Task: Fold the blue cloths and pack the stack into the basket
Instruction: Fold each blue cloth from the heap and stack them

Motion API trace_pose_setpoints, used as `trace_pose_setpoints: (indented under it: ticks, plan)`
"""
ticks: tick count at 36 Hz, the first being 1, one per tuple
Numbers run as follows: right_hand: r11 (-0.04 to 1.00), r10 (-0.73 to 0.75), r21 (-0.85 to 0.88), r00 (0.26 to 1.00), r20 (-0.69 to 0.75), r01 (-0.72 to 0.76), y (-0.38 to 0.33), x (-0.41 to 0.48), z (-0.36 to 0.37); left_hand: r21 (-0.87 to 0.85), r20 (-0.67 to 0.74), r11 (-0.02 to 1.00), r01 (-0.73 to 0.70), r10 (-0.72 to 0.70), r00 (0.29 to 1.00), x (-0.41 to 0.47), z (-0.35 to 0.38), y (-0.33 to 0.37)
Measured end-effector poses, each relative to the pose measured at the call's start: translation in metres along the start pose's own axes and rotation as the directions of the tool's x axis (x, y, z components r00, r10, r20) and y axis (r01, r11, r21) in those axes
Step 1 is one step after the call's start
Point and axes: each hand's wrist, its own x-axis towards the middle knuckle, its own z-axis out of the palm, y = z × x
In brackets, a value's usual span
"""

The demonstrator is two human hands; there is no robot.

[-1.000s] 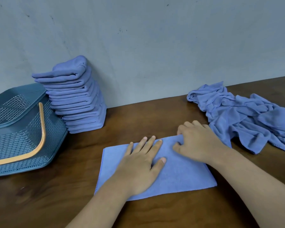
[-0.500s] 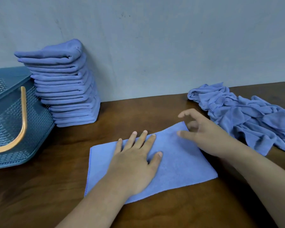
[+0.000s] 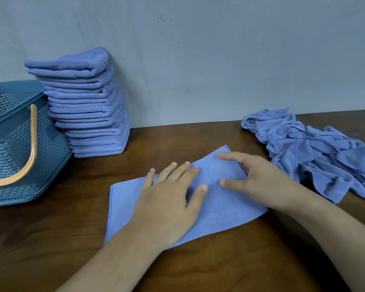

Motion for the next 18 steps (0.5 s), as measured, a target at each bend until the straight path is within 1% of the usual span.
trace_pose_setpoints:
  ticks: [2,4,5,12,18]
  plan:
    - [0.999,0.033,0.008,0.998,0.048,-0.034,0.002,0.001,0.000,-0.027,0.102,0.999,-0.031,0.033,0.994,-0.005,0.004,0.004]
    - [0.998,0.057,-0.007,0.994,0.088,-0.057,0.003,0.001,0.000,0.011,0.202,0.998,-0.063,0.059,0.978,-0.007,0.010,0.005]
    - [0.998,0.064,-0.019,0.993,0.101,-0.063,0.004,0.002,0.000,0.027,0.226,0.997,-0.073,0.065,0.972,-0.008,0.011,0.004]
    - [0.990,0.109,-0.101,0.989,0.101,-0.099,0.014,0.006,-0.011,0.028,0.261,0.991,-0.129,0.118,0.958,-0.003,0.011,0.004]
    - [0.987,0.115,-0.129,0.984,0.134,-0.098,0.018,0.005,-0.013,0.033,0.279,0.992,-0.121,0.108,0.954,-0.015,-0.003,-0.017]
